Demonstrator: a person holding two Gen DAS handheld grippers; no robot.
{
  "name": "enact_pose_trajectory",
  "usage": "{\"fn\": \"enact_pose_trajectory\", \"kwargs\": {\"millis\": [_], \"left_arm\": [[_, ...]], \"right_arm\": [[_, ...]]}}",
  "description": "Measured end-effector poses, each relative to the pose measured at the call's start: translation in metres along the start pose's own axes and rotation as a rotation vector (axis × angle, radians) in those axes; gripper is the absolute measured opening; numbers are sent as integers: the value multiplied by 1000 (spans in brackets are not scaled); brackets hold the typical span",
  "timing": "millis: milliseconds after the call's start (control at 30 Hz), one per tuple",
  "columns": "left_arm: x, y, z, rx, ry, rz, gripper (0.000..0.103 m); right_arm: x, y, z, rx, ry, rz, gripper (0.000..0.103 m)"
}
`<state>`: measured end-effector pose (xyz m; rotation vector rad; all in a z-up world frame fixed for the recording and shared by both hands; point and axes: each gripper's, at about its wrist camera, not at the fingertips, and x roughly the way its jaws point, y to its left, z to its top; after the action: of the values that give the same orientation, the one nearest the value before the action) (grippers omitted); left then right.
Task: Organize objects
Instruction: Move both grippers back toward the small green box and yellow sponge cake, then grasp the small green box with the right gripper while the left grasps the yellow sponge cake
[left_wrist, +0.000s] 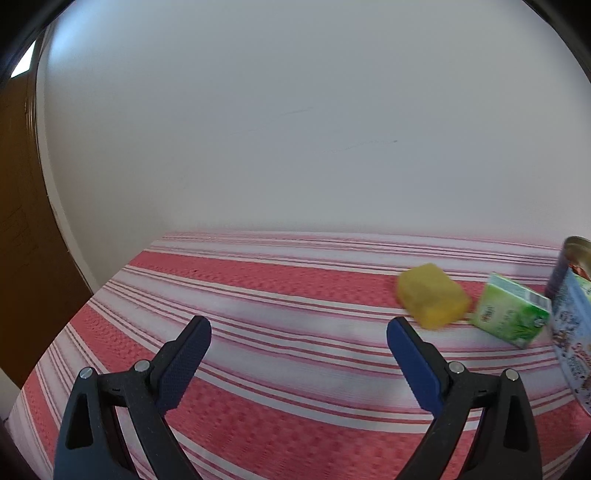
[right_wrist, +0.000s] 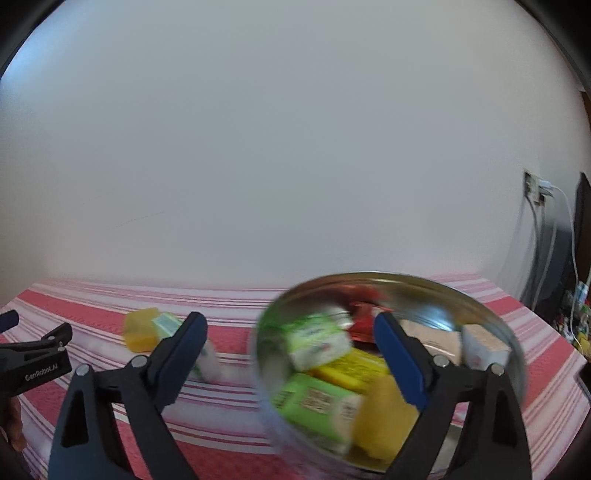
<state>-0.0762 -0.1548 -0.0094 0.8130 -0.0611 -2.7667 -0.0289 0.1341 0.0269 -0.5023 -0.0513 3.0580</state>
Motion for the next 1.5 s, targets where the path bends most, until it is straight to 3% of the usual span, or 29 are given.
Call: {"fn": "enact_pose_trajectory", "kwargs": {"millis": [300, 433, 633, 833, 967, 1033, 1100, 1200, 1333, 1500], "left_arm": [[24, 37, 7, -55, 54, 50, 98], [29, 43, 7, -69, 74, 75, 98], [30, 45, 8, -80, 88, 61, 98], [36, 51, 8, -80, 95, 44, 98], [36, 47, 8, -82, 103, 12, 98], [36, 45, 8, -84, 105, -4, 98], [40, 43, 7, -84, 116, -27, 98], [37, 32, 10, -85, 118, -62, 98], [40, 10, 21, -79, 114, -108, 98], [58, -32, 38, -111, 173, -166, 98]], "right_arm": [[32, 62, 6, -130, 57, 90, 84], [59, 88, 6, -223, 145, 138, 75], [99, 106, 6, -301, 276, 175, 75], [130, 110, -4, -363, 416, 163, 67], [125, 117, -12, -462, 408, 138, 59], [119, 118, -17, -506, 406, 115, 36], [115, 115, -18, -509, 395, 101, 27], [106, 104, -15, -453, 378, 133, 26], [74, 86, -4, -316, 241, 174, 26], [52, 67, 14, -211, 107, 132, 26]]}}
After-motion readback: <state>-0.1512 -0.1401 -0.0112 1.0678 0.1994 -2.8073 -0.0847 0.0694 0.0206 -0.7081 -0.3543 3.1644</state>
